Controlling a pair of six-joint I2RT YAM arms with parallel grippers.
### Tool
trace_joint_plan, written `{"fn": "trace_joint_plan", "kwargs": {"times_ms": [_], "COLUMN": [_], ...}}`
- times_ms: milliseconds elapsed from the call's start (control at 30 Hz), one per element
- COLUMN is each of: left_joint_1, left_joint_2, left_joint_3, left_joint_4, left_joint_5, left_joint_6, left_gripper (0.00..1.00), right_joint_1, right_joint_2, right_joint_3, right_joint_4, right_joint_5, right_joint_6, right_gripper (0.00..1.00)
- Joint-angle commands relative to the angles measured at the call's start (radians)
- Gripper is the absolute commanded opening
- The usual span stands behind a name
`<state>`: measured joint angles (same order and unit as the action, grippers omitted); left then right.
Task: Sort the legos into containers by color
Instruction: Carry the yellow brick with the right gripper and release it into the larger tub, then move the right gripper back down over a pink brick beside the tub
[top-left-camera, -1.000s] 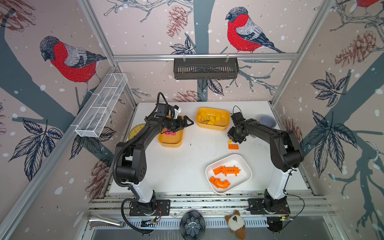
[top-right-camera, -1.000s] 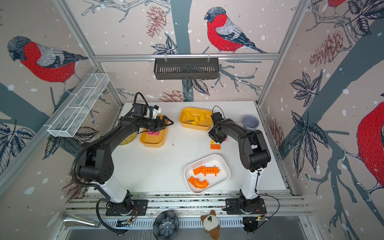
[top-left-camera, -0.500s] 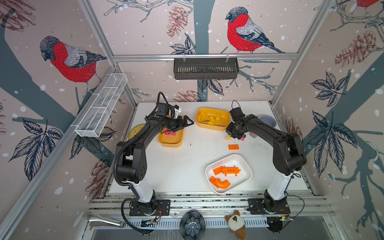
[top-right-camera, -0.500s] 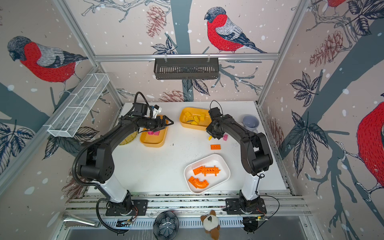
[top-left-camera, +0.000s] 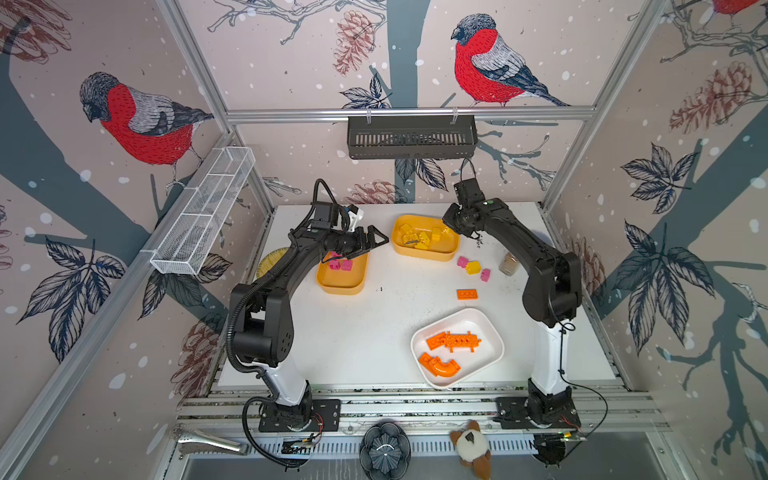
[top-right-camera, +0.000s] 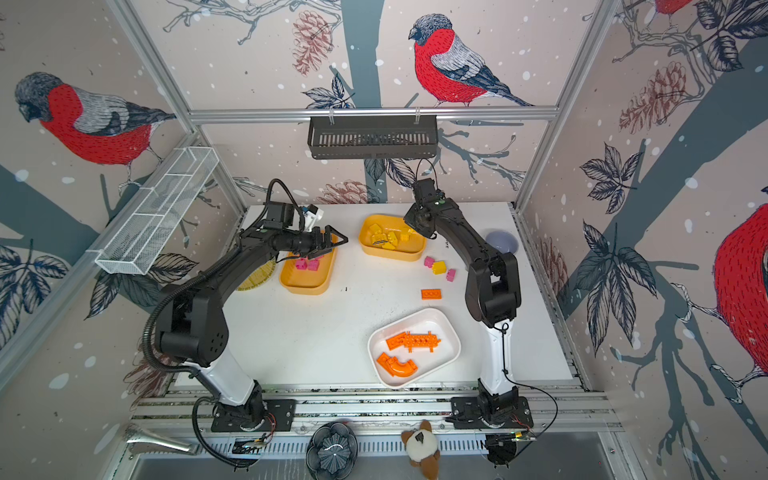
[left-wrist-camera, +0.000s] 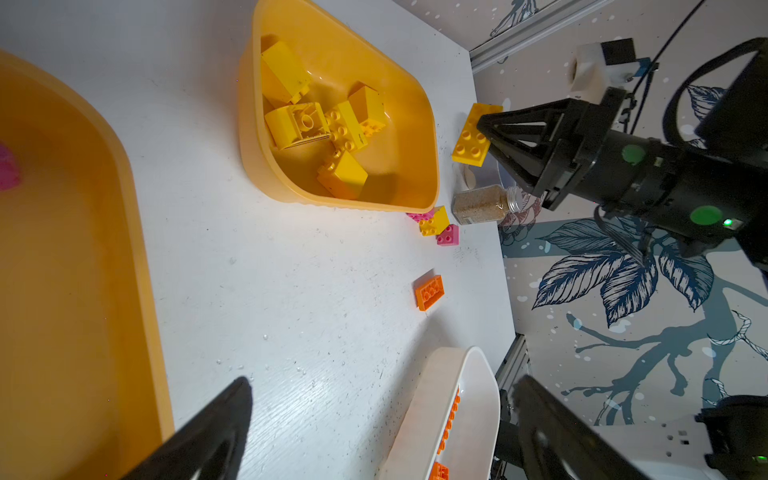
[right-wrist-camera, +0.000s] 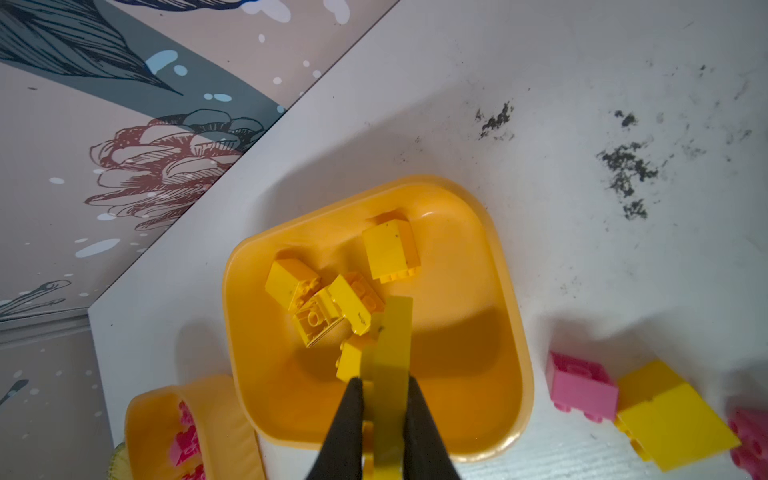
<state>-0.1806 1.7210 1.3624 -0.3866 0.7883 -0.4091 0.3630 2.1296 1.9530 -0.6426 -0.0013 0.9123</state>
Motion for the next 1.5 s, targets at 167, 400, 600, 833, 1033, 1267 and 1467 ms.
{"fn": "trace_joint_plan", "kwargs": {"times_ms": [167,400,600,833,1033,1267,1467], "left_joint_1": [0.001,0.001,0.0,-0.001,-0.002,-0.001,-0.002], "left_joint_2": [-0.021,-0.023,-0.022,-0.011,0.001,0.006,0.0], "left_joint_3": [0.0,-0.002,-0.005,-0.005,0.008,0.027,0.033], "left_joint_4": [0.018,0.015,0.017,0.022,0.027,0.015,-0.017], "left_joint_5": [0.002,-0.008,-0.006,0.001,0.012,0.014,0.004], "left_joint_6": [-0.005,-0.007,-0.011,-0.016,-0.019,-0.022,-0.003], "left_gripper": [0.97,0.97,0.97,0.97,0.97,0.97,0.97], "right_joint_1": [-0.006,-0.009,-0.012,-0.022,-0.055,-0.077,-0.09], "right_joint_2": [0.164,0.187,0.098,-0.14,-0.263,-0.264,-0.238], "right_joint_3": [0.17,0.199,0.127,-0.202,-0.411,-0.533,-0.596], "right_joint_4": [-0.038,-0.079,-0.14,-0.072,-0.008,0.089,0.216], "right_joint_5": [0.037,0.016,0.011,-0.072,-0.095,-0.097,-0.054], "right_joint_6": [-0.087,-0.108,-0.166,-0.489,-0.812,-1.12,-1.256], "right_gripper": [0.24,0.43,0.47,0.61,0.65,0.59,0.57]}}
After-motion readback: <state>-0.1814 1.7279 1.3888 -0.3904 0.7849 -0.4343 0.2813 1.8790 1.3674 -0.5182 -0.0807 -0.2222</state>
